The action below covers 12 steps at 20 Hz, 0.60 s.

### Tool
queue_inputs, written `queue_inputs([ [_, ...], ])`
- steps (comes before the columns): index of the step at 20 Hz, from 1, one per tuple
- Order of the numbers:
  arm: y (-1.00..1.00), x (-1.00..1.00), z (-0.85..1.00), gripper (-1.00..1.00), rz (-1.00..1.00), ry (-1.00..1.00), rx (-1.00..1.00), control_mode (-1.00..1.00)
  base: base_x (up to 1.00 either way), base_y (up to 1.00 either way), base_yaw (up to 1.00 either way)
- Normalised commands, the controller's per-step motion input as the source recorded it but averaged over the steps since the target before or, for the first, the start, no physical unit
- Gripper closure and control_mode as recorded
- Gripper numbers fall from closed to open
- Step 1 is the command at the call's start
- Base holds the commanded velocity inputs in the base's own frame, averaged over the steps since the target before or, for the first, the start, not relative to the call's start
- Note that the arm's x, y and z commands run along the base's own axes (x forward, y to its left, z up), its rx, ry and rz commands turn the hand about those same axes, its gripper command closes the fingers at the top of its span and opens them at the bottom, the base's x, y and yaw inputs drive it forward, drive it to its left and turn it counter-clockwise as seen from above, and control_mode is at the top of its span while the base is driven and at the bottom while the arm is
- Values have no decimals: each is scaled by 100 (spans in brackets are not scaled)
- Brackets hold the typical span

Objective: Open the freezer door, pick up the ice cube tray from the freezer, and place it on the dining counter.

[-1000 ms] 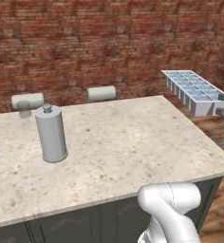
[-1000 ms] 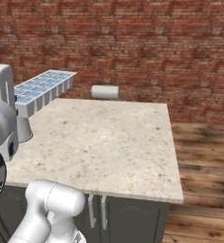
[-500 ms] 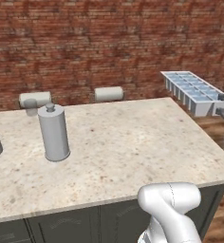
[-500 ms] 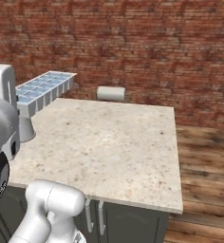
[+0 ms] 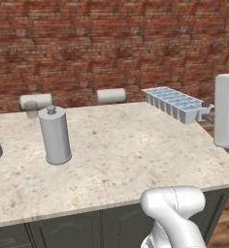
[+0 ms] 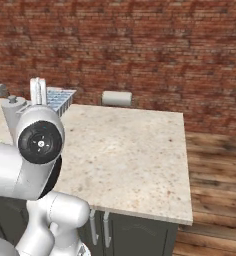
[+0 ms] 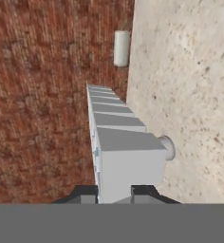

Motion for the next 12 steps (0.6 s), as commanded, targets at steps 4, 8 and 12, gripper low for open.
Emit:
queue_inputs([
  [4, 0, 82, -49, 100, 16, 9, 0, -100, 0, 0, 0],
  [8, 0, 81, -35, 100, 11, 14, 0, -100, 0, 0, 0],
  [12, 0, 70, -39, 100, 8, 14, 0, -100, 0, 0, 0],
])
